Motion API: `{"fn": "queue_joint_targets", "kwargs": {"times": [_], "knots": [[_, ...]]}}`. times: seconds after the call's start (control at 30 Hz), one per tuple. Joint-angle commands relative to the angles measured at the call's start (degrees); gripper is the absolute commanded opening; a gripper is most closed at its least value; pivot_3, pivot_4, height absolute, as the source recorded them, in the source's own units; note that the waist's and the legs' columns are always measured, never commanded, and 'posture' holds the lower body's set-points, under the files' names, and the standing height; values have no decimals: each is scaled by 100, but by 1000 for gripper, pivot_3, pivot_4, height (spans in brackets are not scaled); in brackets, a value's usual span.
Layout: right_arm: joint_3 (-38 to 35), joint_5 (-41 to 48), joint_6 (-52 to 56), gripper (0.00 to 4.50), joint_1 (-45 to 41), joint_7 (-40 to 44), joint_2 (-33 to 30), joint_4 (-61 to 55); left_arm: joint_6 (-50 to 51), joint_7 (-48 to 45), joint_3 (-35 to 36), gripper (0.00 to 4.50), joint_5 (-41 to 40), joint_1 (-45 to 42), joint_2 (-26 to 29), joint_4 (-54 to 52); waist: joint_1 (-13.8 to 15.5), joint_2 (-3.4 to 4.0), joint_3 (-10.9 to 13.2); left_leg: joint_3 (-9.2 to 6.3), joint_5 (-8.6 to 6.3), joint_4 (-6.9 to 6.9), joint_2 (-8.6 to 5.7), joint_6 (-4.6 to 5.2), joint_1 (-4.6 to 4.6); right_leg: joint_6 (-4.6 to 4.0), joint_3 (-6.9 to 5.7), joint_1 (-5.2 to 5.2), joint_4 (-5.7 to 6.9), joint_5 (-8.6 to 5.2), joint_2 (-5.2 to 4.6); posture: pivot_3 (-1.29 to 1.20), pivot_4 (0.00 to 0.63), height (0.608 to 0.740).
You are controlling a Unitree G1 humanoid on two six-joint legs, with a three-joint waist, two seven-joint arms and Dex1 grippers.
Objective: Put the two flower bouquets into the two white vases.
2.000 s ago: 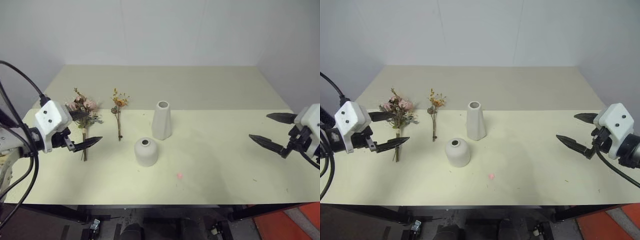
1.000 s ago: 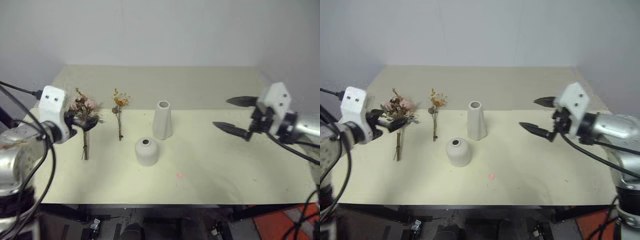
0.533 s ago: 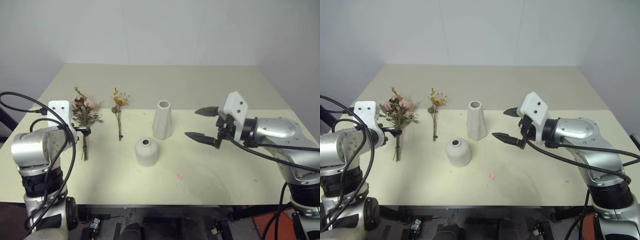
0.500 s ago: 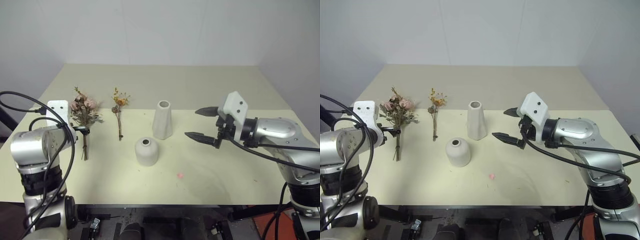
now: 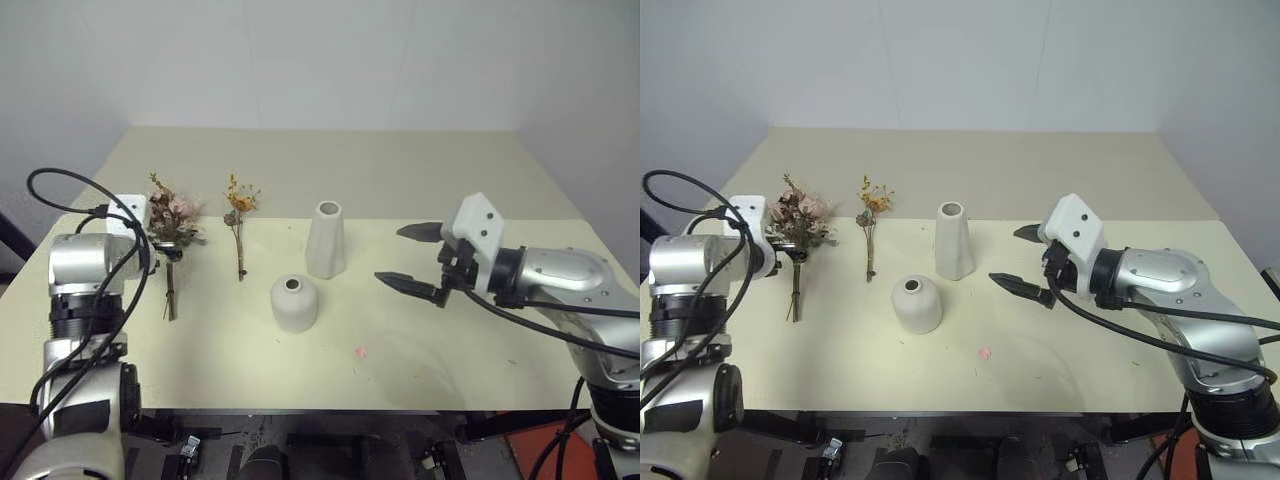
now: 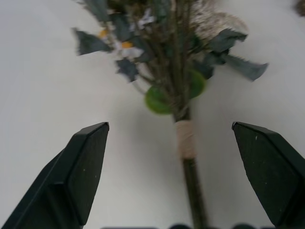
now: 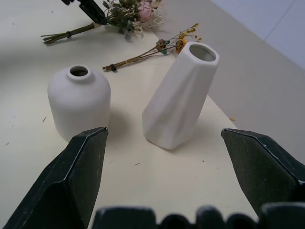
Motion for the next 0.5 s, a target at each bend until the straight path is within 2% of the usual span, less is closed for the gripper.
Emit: {"fn": "queue_joint_targets", "kwargs": {"times": [0.03,0.23,0.37,0.4,0.5], "knots": [[-256,129,139,4500,-3,-99,-109,-281,-390,112,151,3572,62,-356,22,535,-4,-1,-1,0,0,0,0,0,-1,0,0,0,0,0,0,0,150,740],[-300,187,265,4500,102,-199,-139,-392,-762,52,69,1743,112,-620,139,1493,-22,-1,-1,1,0,0,0,0,-5,1,1,-8,3,1,1,0,150,740],[-297,199,279,4500,160,-264,-138,-407,-985,0,82,372,117,-684,202,1893,-16,-2,-1,2,0,0,0,0,-5,1,1,-8,3,1,1,0,150,740],[-301,206,281,4500,166,-270,-137,-409,-1028,-9,57,126,131,-697,210,1952,-15,-2,-1,2,0,0,0,0,-5,1,1,-9,4,1,1,0,150,740],[-285,196,271,4500,185,-289,-151,-394,-1116,-10,28,64,140,-741,215,1968,-10,-2,-2,2,0,1,0,0,-5,1,1,-9,5,1,0,0,150,740]]}}
